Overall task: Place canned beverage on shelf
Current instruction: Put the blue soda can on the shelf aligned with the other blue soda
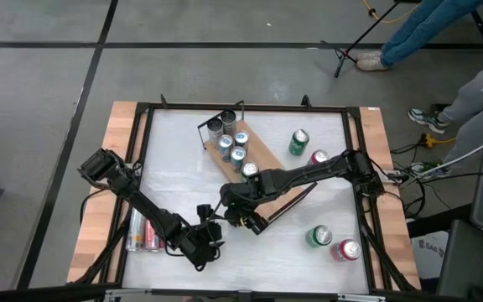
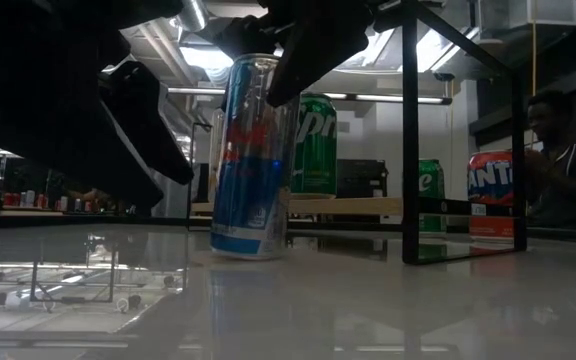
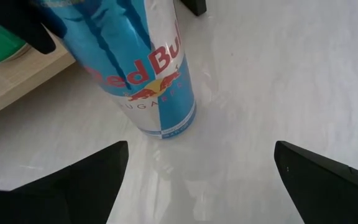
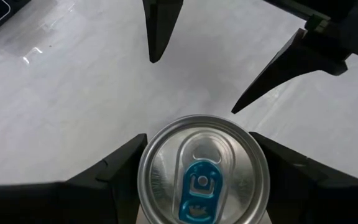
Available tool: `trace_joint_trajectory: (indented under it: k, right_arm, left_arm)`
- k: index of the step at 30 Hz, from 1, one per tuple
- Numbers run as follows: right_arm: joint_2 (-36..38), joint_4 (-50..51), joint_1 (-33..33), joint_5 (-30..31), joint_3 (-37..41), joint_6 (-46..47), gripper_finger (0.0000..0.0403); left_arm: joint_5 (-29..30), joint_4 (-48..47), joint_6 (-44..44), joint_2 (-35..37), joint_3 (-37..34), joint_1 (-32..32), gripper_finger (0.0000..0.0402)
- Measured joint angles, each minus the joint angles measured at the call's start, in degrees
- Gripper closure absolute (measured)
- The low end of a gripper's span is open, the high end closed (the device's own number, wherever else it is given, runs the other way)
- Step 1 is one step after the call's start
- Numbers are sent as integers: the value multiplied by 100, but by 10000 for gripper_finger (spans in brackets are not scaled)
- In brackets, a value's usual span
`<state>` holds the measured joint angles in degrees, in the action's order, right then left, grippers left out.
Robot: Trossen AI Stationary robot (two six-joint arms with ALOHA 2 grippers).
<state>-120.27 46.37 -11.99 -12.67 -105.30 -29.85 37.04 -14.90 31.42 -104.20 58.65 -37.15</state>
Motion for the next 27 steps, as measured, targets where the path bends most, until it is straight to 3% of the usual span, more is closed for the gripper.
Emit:
trace_joint_trajectory:
  k: [20,27]
  right_arm:
    - [2,6,0,2,0,-4,149]
    - [2,7,2,9,4,-5,73]
  left_arm:
    - [-1,-2,-2,0,0,129,7]
    - [-2,-2,-2,0,0,205,7]
